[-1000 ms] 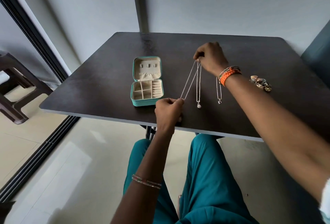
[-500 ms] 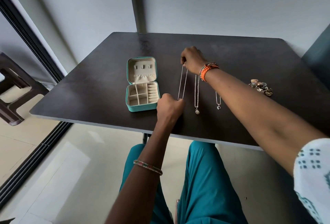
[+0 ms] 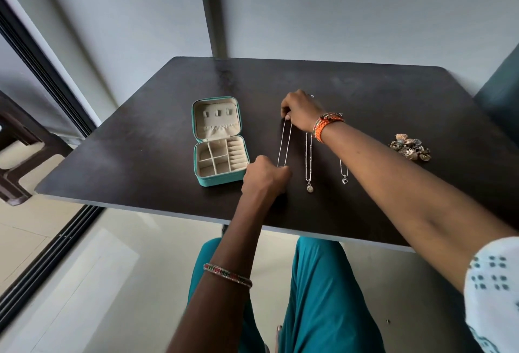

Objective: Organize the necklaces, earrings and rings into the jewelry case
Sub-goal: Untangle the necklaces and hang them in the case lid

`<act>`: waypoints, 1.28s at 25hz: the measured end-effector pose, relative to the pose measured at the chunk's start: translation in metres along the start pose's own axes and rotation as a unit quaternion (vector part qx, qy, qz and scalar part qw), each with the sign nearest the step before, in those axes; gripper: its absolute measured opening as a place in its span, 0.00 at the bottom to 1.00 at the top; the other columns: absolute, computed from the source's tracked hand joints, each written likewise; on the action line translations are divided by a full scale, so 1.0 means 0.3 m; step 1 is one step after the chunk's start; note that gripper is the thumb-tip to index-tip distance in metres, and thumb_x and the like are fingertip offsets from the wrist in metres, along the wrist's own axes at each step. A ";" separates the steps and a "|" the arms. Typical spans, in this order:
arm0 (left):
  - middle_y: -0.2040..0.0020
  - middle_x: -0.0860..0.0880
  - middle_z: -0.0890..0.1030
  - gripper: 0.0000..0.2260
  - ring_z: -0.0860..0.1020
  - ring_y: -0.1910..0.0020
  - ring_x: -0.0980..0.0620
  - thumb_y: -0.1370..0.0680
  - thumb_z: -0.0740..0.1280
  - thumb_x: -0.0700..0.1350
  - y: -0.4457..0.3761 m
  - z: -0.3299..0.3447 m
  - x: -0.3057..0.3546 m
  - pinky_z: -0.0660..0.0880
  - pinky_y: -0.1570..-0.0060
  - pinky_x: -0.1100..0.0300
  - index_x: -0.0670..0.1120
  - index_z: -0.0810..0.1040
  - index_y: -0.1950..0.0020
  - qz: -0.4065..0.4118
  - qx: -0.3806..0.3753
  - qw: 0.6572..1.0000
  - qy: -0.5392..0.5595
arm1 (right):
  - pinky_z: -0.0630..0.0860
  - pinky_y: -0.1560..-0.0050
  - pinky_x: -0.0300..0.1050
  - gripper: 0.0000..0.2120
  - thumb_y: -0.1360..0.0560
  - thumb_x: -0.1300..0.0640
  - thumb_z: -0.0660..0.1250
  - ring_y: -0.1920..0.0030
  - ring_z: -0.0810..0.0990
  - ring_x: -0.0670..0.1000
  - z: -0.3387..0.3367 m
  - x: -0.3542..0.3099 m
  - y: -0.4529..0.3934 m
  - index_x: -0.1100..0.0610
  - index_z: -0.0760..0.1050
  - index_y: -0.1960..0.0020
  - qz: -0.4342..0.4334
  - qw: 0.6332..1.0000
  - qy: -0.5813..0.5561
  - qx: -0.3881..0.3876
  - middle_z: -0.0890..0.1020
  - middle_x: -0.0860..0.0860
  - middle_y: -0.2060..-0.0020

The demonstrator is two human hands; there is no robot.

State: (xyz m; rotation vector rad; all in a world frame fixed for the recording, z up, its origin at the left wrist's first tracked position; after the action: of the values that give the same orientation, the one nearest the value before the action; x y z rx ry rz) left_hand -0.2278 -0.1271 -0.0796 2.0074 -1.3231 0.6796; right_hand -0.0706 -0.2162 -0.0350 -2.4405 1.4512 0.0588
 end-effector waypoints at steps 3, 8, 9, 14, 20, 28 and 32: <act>0.56 0.41 0.82 0.12 0.79 0.58 0.44 0.26 0.61 0.45 0.010 -0.005 0.000 0.72 0.61 0.58 0.38 0.78 0.52 0.003 -0.022 1.000 0.004 | 0.72 0.56 0.39 0.05 0.29 0.69 0.69 0.55 0.82 0.54 -0.008 0.001 -0.011 0.61 0.82 0.58 -0.002 1.000 -0.016 -0.026 0.84 0.56 0.57; 0.59 0.46 0.82 0.16 0.80 0.59 0.47 0.27 0.63 0.55 0.003 -0.014 -0.033 0.74 0.60 0.57 0.43 0.79 0.55 -0.001 -0.024 0.998 -0.053 | 0.73 0.56 0.43 0.03 0.28 0.63 0.71 0.63 0.78 0.49 0.019 0.057 -0.019 0.56 0.80 0.57 0.033 0.993 -0.092 -0.069 0.81 0.51 0.64; 0.59 0.47 0.82 0.18 0.80 0.59 0.49 0.26 0.63 0.58 0.007 -0.017 -0.042 0.71 0.63 0.58 0.44 0.79 0.56 0.000 -0.017 0.997 -0.076 | 0.72 0.57 0.43 0.03 0.28 0.62 0.71 0.64 0.76 0.48 0.029 0.067 -0.017 0.55 0.79 0.56 0.037 0.990 -0.106 -0.082 0.79 0.50 0.66; 0.63 0.47 0.82 0.20 0.81 0.58 0.48 0.26 0.65 0.62 -0.006 -0.015 -0.055 0.76 0.56 0.54 0.44 0.80 0.57 -0.006 -0.054 0.996 -0.068 | 0.71 0.56 0.44 0.08 0.28 0.56 0.73 0.59 0.75 0.49 0.032 0.092 -0.030 0.57 0.76 0.53 0.041 0.991 -0.082 -0.093 0.77 0.49 0.63; 0.76 0.52 0.74 0.18 0.73 0.73 0.53 0.25 0.66 0.56 -0.005 -0.024 -0.054 0.71 0.68 0.62 0.45 0.77 0.68 -0.033 -0.106 0.994 0.001 | 0.69 0.57 0.42 0.11 0.32 0.48 0.75 0.59 0.77 0.49 0.011 0.102 -0.052 0.54 0.79 0.59 0.048 0.994 -0.039 -0.088 0.78 0.47 0.65; 0.73 0.50 0.72 0.17 0.69 0.74 0.55 0.23 0.66 0.52 0.022 -0.036 -0.035 0.65 0.74 0.64 0.44 0.74 0.68 -0.068 -0.149 0.986 0.032 | 0.69 0.38 0.54 0.12 0.33 0.48 0.75 0.51 0.77 0.51 0.004 0.102 -0.083 0.56 0.80 0.57 0.059 0.991 -0.033 -0.117 0.81 0.47 0.62; 0.73 0.50 0.72 0.17 0.69 0.73 0.55 0.23 0.66 0.53 0.029 -0.038 -0.035 0.65 0.73 0.63 0.44 0.74 0.68 -0.067 -0.151 0.986 0.029 | 0.62 0.32 0.59 0.13 0.32 0.47 0.75 0.44 0.78 0.54 0.007 0.101 -0.089 0.55 0.81 0.56 0.068 0.990 -0.022 -0.118 0.82 0.51 0.55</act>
State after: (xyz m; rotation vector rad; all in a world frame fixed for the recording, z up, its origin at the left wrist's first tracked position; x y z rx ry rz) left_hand -0.2404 -0.1148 -0.0774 1.7985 -1.1667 0.4428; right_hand -0.0326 -0.2297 -0.0364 -2.4986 1.6730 0.3311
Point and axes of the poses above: each hand's wrist, its own y-axis away from the middle knuckle, its own z-axis out of the palm, x = y × z, the point moved 5 cm from there along -y, towards the middle knuckle
